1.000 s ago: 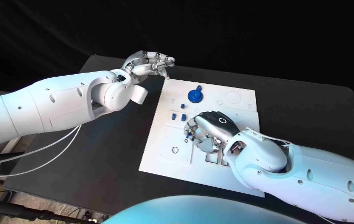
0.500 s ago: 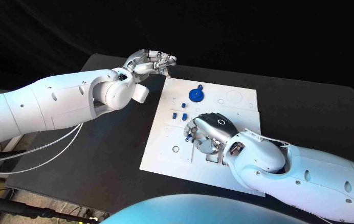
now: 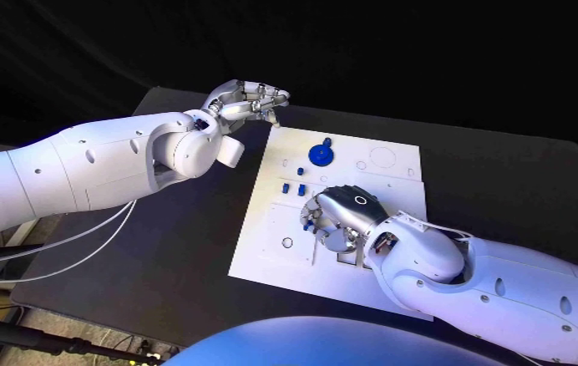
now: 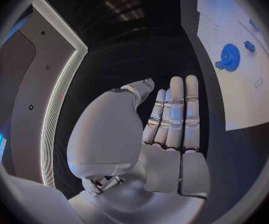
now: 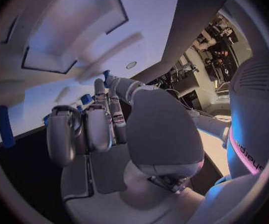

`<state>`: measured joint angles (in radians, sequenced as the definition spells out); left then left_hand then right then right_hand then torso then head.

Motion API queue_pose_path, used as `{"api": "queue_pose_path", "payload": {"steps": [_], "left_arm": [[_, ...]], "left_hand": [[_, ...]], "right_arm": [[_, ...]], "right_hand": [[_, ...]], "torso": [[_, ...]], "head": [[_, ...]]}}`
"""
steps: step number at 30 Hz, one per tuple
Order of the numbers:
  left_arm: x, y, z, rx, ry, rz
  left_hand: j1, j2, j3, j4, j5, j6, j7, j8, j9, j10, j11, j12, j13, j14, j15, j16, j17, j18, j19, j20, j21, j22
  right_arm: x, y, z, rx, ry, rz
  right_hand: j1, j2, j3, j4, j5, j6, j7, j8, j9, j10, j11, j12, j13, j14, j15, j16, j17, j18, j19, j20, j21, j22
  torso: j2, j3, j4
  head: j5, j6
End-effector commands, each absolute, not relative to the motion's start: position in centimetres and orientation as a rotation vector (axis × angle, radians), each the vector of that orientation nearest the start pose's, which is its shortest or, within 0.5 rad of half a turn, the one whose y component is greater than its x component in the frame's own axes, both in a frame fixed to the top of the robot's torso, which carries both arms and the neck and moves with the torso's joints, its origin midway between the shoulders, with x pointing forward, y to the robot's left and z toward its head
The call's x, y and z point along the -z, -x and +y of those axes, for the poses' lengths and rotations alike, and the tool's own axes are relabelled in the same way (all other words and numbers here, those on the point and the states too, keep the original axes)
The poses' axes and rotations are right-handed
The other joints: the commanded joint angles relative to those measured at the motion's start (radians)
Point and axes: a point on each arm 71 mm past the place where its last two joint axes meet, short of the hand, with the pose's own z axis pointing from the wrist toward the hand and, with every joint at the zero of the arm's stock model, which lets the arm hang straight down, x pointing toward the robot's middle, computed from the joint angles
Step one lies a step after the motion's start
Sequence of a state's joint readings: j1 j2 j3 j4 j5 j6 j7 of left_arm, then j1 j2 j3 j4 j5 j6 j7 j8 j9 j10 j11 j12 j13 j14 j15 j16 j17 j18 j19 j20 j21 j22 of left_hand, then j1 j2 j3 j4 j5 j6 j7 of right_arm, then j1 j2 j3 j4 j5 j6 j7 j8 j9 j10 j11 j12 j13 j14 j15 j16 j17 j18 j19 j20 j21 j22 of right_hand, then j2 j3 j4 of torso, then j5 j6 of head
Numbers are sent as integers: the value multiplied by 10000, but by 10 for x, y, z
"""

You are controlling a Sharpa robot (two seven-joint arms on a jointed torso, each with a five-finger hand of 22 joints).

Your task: Assemble the parts on the task board

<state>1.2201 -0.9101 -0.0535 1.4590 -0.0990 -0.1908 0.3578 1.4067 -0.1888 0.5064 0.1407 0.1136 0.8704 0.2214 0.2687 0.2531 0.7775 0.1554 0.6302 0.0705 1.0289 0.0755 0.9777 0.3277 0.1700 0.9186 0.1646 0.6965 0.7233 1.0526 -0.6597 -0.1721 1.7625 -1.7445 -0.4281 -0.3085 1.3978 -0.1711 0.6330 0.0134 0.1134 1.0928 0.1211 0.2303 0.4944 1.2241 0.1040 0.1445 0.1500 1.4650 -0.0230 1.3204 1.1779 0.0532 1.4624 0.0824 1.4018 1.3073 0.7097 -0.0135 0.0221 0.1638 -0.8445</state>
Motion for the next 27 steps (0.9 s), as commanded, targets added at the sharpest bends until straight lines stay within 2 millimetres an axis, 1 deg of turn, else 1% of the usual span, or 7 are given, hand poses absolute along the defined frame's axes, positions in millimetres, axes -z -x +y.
{"api": "queue_pose_path", "payload": {"steps": [1,7,15,18,23,27], "left_arm": [[176,-498,254,15198,10134,14787],[176,-498,254,15177,10143,14782],[176,-498,254,15164,10149,14785],[176,-499,254,15118,10162,14757],[176,-499,255,15082,10175,14743],[176,-499,255,15068,10182,14745]], "left_hand": [[-55,30,-49,-11,6,-48,-11,-52,-8,-43,9,1,4,-46,30,-62,-13,118,-28,68,-70,-8],[-55,30,-49,-11,6,-48,-11,-52,-8,-43,9,1,4,-46,30,-62,-13,118,-28,68,-70,-8],[-55,33,-55,-9,7,-50,-12,-54,-7,-49,8,5,5,-48,30,-63,-13,119,-26,70,-79,-15],[-42,42,-53,-12,15,-60,-11,-60,-8,-65,9,5,4,-50,28,-64,-13,122,-22,70,-89,-22],[-30,38,-62,-19,18,-97,-3,-81,-14,-111,16,-5,-1,-51,30,-65,-13,124,-14,72,-103,-32],[-30,38,-63,-19,20,-106,0,-86,-16,-122,18,-8,-2,-51,30,-65,-13,124,-13,72,-105,-33]], "right_arm": [[251,-361,-56,-8325,4512,16672],[253,-361,-55,-8139,4855,16633],[254,-358,-51,-8182,5064,16616],[255,-357,-50,-8251,5067,16654],[258,-357,-51,-8259,5048,16739],[259,-357,-51,-8252,4993,16761]], "right_hand": [[-52,104,-29,-53,61,-32,35,-6,25,475,-525,14,22,247,-29,-58,-16,-155,342,-52,-58,1911],[-61,106,-34,-52,60,-32,36,-6,29,474,-524,13,30,248,-27,-56,-13,-159,349,-50,-42,1918],[-73,103,-44,-53,56,-32,36,-6,34,472,-523,10,38,250,-25,-53,-10,-157,347,-48,-49,1916],[-80,99,-50,-53,53,-31,36,-5,36,471,-522,9,42,249,-24,-57,-17,-156,345,-47,-54,1915],[-93,93,-62,-53,49,-30,35,-4,41,468,-522,6,50,246,-23,-67,-33,-155,343,-45,-59,1914],[-116,14,-127,-126,-10,-112,58,-67,43,356,-497,-58,104,242,-5,-75,-51,-159,350,-32,-43,1928]], "torso": [[2,-3,5],[2,-4,1],[1,-2,4],[0,-4,4],[2,-4,3],[2,-1,2]], "head": [[-5,-21],[-27,-29],[-9,-34],[-40,-51],[-50,-72],[-70,-104]]}}
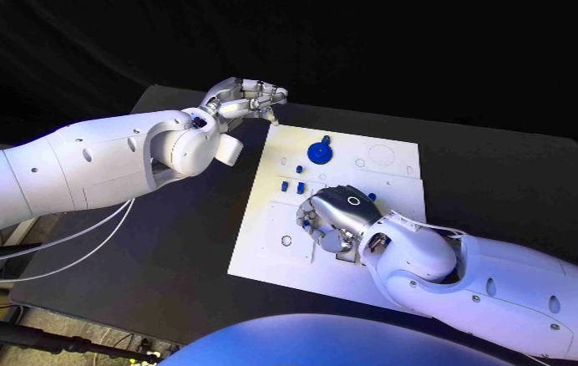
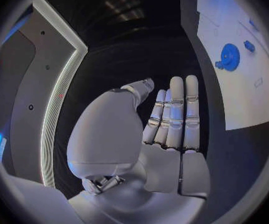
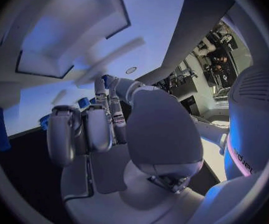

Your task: Assemble the parts on the task board

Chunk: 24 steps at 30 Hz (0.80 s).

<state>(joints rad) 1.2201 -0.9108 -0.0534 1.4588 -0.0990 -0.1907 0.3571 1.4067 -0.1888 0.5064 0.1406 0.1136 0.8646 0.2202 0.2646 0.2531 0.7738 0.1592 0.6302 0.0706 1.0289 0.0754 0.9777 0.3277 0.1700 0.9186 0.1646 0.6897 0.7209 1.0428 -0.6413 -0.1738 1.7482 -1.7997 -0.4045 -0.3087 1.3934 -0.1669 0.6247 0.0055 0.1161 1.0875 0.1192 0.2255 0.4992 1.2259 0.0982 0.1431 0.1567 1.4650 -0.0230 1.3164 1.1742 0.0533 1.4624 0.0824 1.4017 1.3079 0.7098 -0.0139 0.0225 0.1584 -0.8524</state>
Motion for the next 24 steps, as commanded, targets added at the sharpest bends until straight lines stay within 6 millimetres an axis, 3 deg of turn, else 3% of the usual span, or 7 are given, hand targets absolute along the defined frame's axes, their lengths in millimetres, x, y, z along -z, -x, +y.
{"api": "queue_pose_path", "payload": {"steps": [1,6,9,11,24], "left_arm": [[176,-499,255,15068,10183,14748],[176,-499,255,15079,10190,14783],[176,-499,255,15086,10193,14804],[176,-499,255,15083,10198,14816],[177,-499,257,15023,10245,14867]], "left_hand": [[-30,38,-63,-19,20,-48,12,-45,-16,-84,-20,-8,-3,-51,31,-65,-14,124,-12,72,-37,-9],[-30,38,-63,-19,20,-48,12,-45,-16,-84,-20,-8,-3,-51,31,-65,-14,124,-12,72,-37,-9],[-30,38,-63,-19,20,-48,12,-45,-16,-84,-20,-8,-3,-51,31,-65,-14,124,-12,72,-37,-9],[-30,38,-63,-19,20,-48,12,-45,-16,-84,-20,-8,-3,-51,31,-65,-14,124,-12,72,-37,-9],[-32,55,-67,-10,19,-62,20,-53,-17,-103,-13,-4,-2,-51,36,-64,-13,123,-5,75,-47,-17]], "right_arm": [[259,-358,-52,-8246,4966,16755],[259,-359,-54,-8237,4730,16623],[258,-359,-55,-8253,4598,16535],[257,-358,-57,-8264,4522,16506],[225,-364,-82,-8277,3925,16153]], "right_hand": [[-106,-47,-66,-49,-53,-115,98,-63,-16,277,-414,-78,54,236,12,-46,-32,-160,349,-20,-44,1925],[-532,-378,-300,126,78,-756,342,-509,-195,-674,-99,-447,14,186,273,-116,-152,-60,122,169,-580,1729],[-635,-545,-421,194,57,-1275,332,-819,-316,-1354,6,-515,-18,76,365,-300,-417,69,-147,280,-1212,1483],[-647,-579,-493,213,53,-1314,408,-843,-320,-1513,57,-414,23,25,400,-366,-512,83,-176,317,-1288,1453],[-757,-745,-1336,507,242,-1510,169,-902,-305,-2522,16,885,639,-63,391,-329,-553,101,-177,346,-1432,1415]], "torso": [[2,4,-3],[-3,7,-5],[-2,9,-9],[-2,11,-8],[0,6,-4]], "head": [[-16,-34],[-10,-40],[-18,-25],[-27,-6],[-105,54]]}}
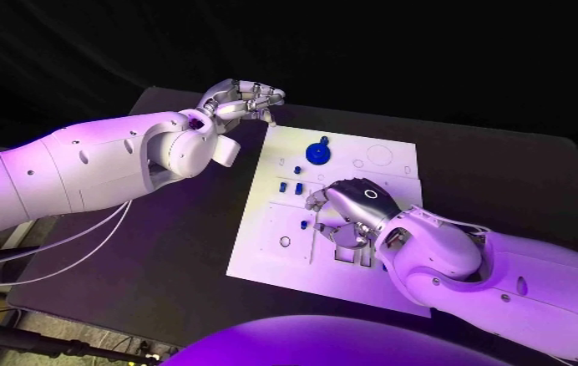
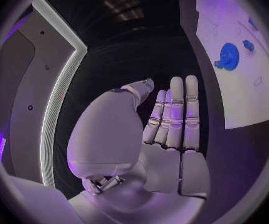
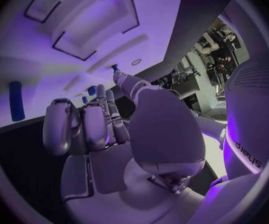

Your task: Assemble the parts on the task board

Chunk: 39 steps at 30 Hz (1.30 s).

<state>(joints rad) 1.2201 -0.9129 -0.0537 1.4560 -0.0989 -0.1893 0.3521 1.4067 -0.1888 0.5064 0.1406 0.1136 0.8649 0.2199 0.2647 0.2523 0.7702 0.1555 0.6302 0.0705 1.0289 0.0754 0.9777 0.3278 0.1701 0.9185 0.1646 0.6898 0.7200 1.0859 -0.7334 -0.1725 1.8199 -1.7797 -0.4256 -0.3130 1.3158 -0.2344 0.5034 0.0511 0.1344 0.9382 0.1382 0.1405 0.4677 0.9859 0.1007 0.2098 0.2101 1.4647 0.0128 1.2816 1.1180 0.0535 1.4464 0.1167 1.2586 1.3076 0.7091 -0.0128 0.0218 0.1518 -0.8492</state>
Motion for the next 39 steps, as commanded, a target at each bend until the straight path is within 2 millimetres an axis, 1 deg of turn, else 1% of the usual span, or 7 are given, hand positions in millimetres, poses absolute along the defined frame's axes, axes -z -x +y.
{"api": "queue_pose_path", "payload": {"steps": [1,3,5,12,16,22,39], "left_arm": [[177,-499,258,15015,10248,14864],[177,-499,258,15000,10253,14858],[177,-499,259,14988,10258,14855],[177,-499,259,14988,10260,14860],[177,-499,260,14980,10264,14858],[177,-499,259,15013,10258,14890],[178,-499,259,15034,10258,14923]], "left_hand": [[-32,55,-67,-10,19,-65,23,-53,-9,-67,24,-4,-1,-51,36,-64,-14,123,-5,76,-49,-8],[-32,55,-67,-10,19,-65,23,-53,-9,-67,24,-4,-1,-51,36,-64,-14,123,-5,76,-49,-8],[-23,72,-65,-9,21,-70,25,-56,-9,-77,26,2,0,-48,37,-62,-13,124,3,77,-54,-13],[-20,80,-64,-8,22,-70,25,-56,-8,-79,26,6,1,-47,38,-61,-13,124,7,77,-57,-15],[-20,80,-64,-8,22,-70,25,-56,-8,-79,26,6,1,-47,38,-61,-13,124,7,77,-57,-15],[-24,90,-67,-1,21,-67,26,-54,-6,-79,28,14,4,-47,40,-61,-12,123,11,79,-62,-19],[-29,105,-71,9,21,-57,25,-48,-2,-75,27,28,8,-47,41,-59,-12,123,17,81,-71,-25]], "right_arm": [[221,-365,-85,-8297,3809,16094],[214,-368,-92,-8381,3506,15983],[207,-372,-101,-8424,3155,15982],[194,-391,-140,-7882,2574,16711],[194,-398,-160,-7360,2659,17061],[196,-404,-179,-6628,3077,17284],[210,-406,-172,-6459,3592,17454]], "right_hand": [[61,-40,-257,113,92,4,-7,-29,22,-283,-29,577,282,-60,20,48,31,89,13,-11,41,1441],[137,4,-411,208,127,99,10,64,56,-529,-56,1150,553,-69,-2,57,11,75,55,-30,99,1476],[308,35,-484,280,197,108,194,164,77,-905,21,1993,940,-254,67,-106,-235,51,105,1,188,1537],[513,59,-655,440,265,211,269,573,190,-2308,116,3046,1278,-922,169,-604,-1106,218,-281,120,-676,1302],[643,73,-948,628,272,156,322,288,-57,-2391,154,2549,563,-486,149,-502,-1094,218,-94,104,-658,1273],[996,162,-1599,820,292,-22,37,-67,-297,-2189,143,2141,-144,-516,137,-774,-1475,268,-151,82,-1040,1107],[1353,345,-1449,980,322,-9,100,-295,-468,-1309,61,1929,-827,-218,79,-583,-1258,188,94,-21,-664,1239]], "torso": [[5,-5,7],[2,-4,3],[-1,-9,6],[2,-9,7],[3,-8,-6],[10,6,6],[18,-10,17]], "head": [[-57,35],[-74,43],[-127,84],[-387,217],[-432,244],[-485,279],[-472,258]]}}
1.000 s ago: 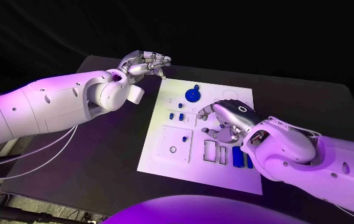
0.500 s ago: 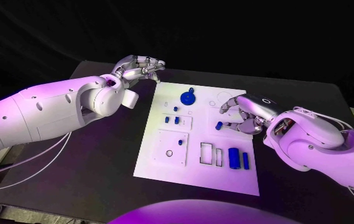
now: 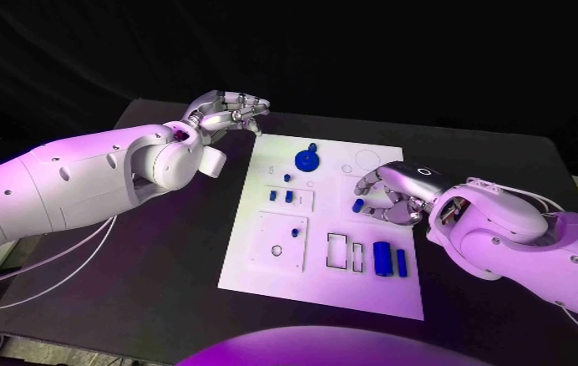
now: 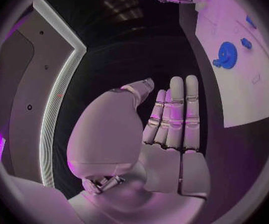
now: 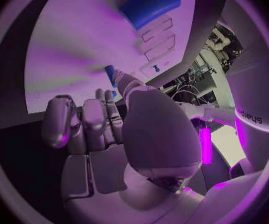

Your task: Assemble the parts on the task board

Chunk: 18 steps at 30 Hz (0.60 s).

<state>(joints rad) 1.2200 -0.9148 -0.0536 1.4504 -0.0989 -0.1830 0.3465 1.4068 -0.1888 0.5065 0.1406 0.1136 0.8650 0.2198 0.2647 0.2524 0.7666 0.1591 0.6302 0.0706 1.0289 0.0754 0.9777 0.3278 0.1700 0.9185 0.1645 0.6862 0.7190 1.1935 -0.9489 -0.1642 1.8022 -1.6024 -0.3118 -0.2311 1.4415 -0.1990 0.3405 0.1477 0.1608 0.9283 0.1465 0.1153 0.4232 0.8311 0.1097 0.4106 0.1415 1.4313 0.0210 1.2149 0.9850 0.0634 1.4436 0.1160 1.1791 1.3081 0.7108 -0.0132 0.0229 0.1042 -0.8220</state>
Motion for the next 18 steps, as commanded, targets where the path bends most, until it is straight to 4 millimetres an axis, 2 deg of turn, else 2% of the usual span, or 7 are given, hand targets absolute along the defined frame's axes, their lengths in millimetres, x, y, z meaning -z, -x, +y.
{"api": "queue_pose_path", "payload": {"steps": [1,7,12,18], "left_arm": [[178,-499,259,15023,10258,14923],[178,-499,260,14986,10235,14926],[178,-499,259,14996,10225,14938],[178,-499,260,15001,10223,14947]], "left_hand": [[-29,105,-72,9,21,-58,26,-49,-3,-40,-9,28,8,-48,41,-59,-12,124,17,81,-35,-15],[-27,110,-72,11,21,-56,26,-48,-2,-39,-10,34,9,-48,41,-59,-11,124,20,82,-38,-18],[-27,110,-72,11,21,-56,26,-48,-2,-39,-10,34,9,-48,41,-59,-11,124,20,82,-38,-18],[-27,110,-72,11,21,-56,26,-48,-2,-39,-10,34,9,-48,41,-59,-11,124,20,82,-38,-18]], "right_arm": [[210,-406,-171,-6473,3581,17429],[213,-407,-167,-6492,3621,17462],[217,-408,-166,-6349,3665,17681],[221,-409,-168,-6133,3704,17799]], "right_hand": [[106,-3,275,29,59,119,46,-53,-35,373,-40,-129,-220,147,-20,100,98,77,151,-24,180,1253],[120,-30,747,60,12,147,29,-122,-88,772,-92,-434,-553,178,-63,50,47,76,179,-58,162,1256],[14,-106,1403,100,-15,350,3,-73,-67,1580,-176,-781,-771,233,-136,91,119,30,279,-126,391,1361],[-55,-156,1619,86,-30,517,37,4,-21,1723,-148,-1010,-780,246,-115,117,152,24,286,-126,402,1379]], "torso": [[-3,-8,3],[-8,-12,5],[-7,-7,3],[-8,0,-11]], "head": [[6,-13],[5,-20],[29,-39],[56,-65]]}}
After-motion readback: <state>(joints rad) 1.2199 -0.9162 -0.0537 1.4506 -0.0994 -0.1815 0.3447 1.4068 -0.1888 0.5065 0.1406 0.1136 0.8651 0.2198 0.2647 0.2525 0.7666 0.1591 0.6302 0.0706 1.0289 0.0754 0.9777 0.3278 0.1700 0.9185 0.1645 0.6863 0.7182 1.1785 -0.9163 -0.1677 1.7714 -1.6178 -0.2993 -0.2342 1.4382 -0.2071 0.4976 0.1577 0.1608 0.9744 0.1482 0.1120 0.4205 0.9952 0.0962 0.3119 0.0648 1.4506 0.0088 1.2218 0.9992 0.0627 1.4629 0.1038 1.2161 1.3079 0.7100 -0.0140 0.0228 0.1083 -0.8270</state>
